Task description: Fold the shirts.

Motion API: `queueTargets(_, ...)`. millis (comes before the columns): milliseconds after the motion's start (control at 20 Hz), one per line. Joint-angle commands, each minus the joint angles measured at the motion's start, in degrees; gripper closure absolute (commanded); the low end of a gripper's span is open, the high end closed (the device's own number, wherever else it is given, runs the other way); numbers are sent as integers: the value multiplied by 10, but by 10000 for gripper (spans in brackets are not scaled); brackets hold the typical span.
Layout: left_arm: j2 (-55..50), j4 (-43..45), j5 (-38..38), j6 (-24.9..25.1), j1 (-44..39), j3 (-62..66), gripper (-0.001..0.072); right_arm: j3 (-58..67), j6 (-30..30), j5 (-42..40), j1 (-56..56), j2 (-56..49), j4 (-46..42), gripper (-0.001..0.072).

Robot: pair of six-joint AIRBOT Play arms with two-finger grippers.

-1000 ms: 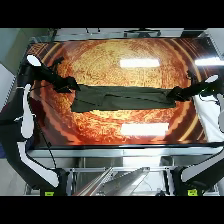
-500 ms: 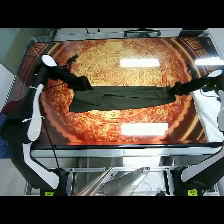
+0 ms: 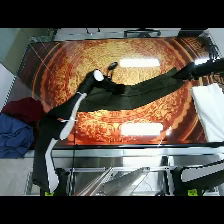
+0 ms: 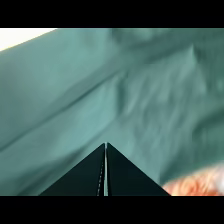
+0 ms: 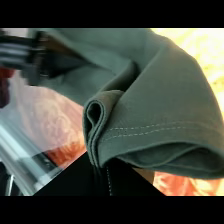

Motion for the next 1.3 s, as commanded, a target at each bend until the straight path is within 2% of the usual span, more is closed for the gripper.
queueTargets(0, -68, -61, 46, -19, -39, 57, 679, 3, 13, 18, 10, 28, 49, 689)
queueTargets(200, -88, -183, 90, -5, -34, 26, 679, 4, 14, 16, 30, 31, 103, 689)
queueTargets(300, -92, -216, 90, 19, -35, 26, 679, 4, 14, 5, 43, 31, 106, 689)
queueTargets(400, -91, -226, 73, 21, -33, 37, 679, 4, 15, -1, 59, 31, 105, 689)
queueTargets(550, -61, -268, -39, 34, 0, 63, 680, 4, 27, -14, 87, 31, 106, 689)
queueTargets(650, 6, -348, -144, 111, 56, 44, 687, 4, 27, -29, 109, 31, 107, 689)
queueTargets(750, 92, -422, -243, 156, 131, 15, 687, 4, 28, -53, 134, 31, 111, 689)
queueTargets(800, 131, -448, -283, 164, 170, 9, 687, 4, 28, -72, 151, 31, 111, 689)
queueTargets(950, 220, -543, -366, 169, 285, 27, 685, 3, 27, -165, 225, 24, 114, 689)
queueTargets(1050, 264, -593, -387, 173, 345, 31, 685, 3, 27, -255, 294, 4, 115, 688)
queueTargets(1150, 300, -614, -390, 196, 392, 31, 685, 3, 27, -371, 382, -38, 117, 688)
queueTargets(1250, 322, -629, -396, 211, 424, 31, 685, 4, 24, -522, 479, -101, 125, 681)
